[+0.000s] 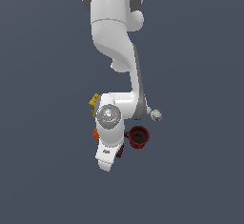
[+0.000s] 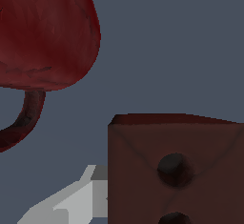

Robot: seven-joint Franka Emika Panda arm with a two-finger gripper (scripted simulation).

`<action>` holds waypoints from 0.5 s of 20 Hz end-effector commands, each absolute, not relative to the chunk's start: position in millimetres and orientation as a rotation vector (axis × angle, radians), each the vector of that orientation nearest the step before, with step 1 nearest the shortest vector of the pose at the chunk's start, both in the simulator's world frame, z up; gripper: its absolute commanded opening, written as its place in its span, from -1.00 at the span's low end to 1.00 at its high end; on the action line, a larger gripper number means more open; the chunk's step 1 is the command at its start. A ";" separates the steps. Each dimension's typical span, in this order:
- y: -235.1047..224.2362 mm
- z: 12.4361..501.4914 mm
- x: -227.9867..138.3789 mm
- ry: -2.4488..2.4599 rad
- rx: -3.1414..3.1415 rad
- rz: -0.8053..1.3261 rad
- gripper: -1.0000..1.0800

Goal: Pick up a designated object from a clutter of objects.

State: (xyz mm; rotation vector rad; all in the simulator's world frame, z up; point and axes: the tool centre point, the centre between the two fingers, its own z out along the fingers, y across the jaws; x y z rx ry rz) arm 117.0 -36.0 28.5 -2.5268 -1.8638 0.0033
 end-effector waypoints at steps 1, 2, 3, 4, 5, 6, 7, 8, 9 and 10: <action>-36.4 33.8 115.6 -1.865 -2.528 0.000 -1.00; -36.6 36.2 114.2 -1.865 -2.528 0.000 -1.00; -36.8 38.9 112.6 -1.865 -2.528 0.000 -1.00; -37.1 42.1 110.7 -1.865 -2.528 0.000 -1.00; -37.3 45.6 108.7 -1.865 -2.528 0.000 -1.00; -37.5 49.4 106.4 -1.865 -2.528 0.001 -1.00; -37.8 53.8 103.8 -1.865 -2.528 0.001 -1.00; -38.2 58.5 101.1 -1.865 -2.528 0.001 -1.00; -38.6 63.6 98.1 -1.865 -2.528 0.001 -1.00; -39.0 69.1 94.8 -1.865 -2.528 0.001 -1.00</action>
